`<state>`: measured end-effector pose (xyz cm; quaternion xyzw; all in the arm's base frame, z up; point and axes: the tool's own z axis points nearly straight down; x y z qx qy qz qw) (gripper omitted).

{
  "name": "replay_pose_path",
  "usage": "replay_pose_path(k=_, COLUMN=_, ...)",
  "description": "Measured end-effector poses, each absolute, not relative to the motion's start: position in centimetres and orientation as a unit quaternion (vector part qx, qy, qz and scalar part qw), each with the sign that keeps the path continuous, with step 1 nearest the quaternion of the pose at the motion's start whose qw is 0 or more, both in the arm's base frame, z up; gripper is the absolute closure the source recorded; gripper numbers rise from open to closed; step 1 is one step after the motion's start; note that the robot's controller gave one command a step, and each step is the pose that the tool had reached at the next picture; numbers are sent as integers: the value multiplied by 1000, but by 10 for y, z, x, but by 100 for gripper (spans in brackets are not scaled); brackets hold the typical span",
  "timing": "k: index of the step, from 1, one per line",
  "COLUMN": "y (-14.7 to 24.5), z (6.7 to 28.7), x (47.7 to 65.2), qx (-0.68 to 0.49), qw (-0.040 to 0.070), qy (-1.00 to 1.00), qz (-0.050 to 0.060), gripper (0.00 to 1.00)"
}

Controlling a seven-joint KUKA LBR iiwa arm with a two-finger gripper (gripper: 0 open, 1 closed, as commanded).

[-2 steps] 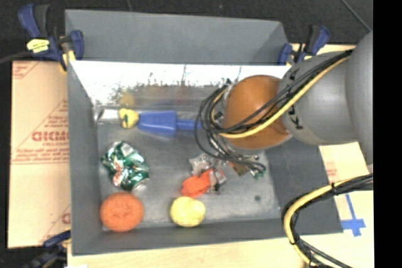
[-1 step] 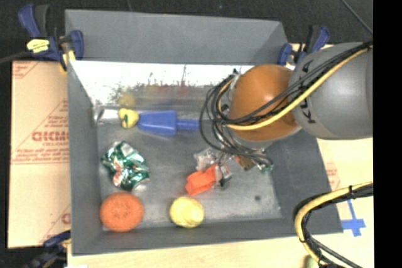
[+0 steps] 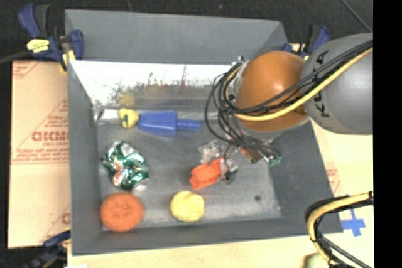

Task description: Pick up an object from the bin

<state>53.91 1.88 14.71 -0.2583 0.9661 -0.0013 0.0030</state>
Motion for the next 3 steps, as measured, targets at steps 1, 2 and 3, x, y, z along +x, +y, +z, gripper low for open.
replay_pose_path(k=1, y=19, z=188, x=540, qx=-258, qw=5, qy=966, qz=-2, gripper=100)
replay_pose_path(k=2, y=19, z=224, x=540, qx=-258, qw=5, qy=966, qz=-2, gripper=100)
replay_pose_path(k=3, y=18, z=242, x=541, qx=-256, qw=6, qy=967, qz=-2, gripper=100)
